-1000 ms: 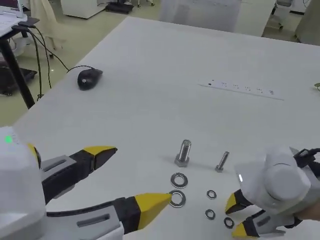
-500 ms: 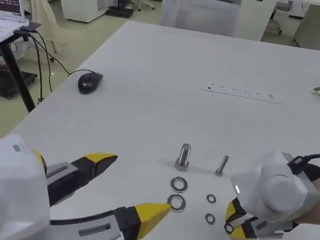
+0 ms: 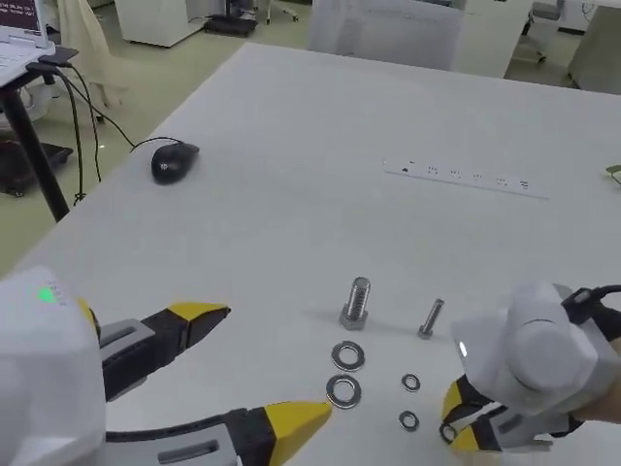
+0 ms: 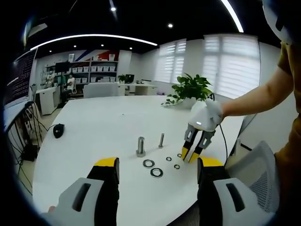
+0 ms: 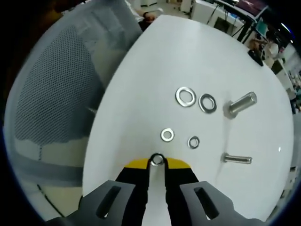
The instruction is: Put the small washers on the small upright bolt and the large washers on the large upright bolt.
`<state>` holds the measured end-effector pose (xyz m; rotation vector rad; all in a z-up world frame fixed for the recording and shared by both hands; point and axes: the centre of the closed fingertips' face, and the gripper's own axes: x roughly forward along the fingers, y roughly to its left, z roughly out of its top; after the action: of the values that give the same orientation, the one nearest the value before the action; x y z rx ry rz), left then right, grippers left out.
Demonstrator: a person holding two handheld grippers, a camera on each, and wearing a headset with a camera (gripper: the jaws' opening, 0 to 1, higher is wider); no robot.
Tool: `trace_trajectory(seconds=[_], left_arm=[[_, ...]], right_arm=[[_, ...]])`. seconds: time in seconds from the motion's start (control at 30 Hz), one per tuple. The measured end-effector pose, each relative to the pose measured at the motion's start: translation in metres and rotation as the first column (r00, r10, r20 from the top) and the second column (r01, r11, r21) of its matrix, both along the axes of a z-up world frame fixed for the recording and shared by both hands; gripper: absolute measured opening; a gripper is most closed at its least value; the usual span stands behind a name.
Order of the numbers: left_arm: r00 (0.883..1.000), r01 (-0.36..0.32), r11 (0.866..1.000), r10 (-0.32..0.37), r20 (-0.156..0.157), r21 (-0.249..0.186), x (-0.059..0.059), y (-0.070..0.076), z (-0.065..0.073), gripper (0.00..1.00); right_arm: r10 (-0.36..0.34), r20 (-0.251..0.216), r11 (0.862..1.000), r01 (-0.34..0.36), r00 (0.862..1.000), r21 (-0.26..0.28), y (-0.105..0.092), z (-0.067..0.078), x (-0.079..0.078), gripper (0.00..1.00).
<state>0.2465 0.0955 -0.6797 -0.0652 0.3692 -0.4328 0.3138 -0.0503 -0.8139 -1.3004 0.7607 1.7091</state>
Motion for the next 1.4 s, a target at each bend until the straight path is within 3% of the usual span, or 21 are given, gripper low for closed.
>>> trace_trajectory(seconds=[0.1, 0.47, 0.6, 0.8, 1.4], left_arm=[[1.0, 0.007, 1.0, -0.006, -0.01, 0.022, 0.001, -0.001, -0.005, 0.66], [1.0, 0.026, 0.999, -0.026, -0.005, 0.028, 0.008, -0.003, -0.003, 0.66], [1.0, 0.03, 0.999, -0.03, -0.003, 0.028, 0.011, -0.003, -0.003, 0.66], [1.0, 0.029, 0.999, -0.029, -0.001, 0.022, 0.013, -0.002, -0.003, 0.66], [1.0, 0.024, 1.0, -0.024, -0.005, 0.01, 0.017, -0.002, -0.005, 0.66]], right_arm=[[-0.014, 0.013, 1.0, 0.014, 1.0, 0.017, 0.002, 0.014, 0.011, 0.12], [-0.074, 0.094, 0.994, 0.066, 0.993, 0.089, 0.018, 0.062, 0.067, 0.12], [-0.087, 0.114, 0.992, 0.076, 0.99, 0.102, 0.028, 0.072, 0.083, 0.12], [-0.106, 0.11, 0.99, 0.095, 0.988, 0.107, 0.038, 0.071, 0.096, 0.12], [-0.092, 0.087, 0.994, 0.086, 0.992, 0.069, 0.044, 0.051, 0.104, 0.12]])
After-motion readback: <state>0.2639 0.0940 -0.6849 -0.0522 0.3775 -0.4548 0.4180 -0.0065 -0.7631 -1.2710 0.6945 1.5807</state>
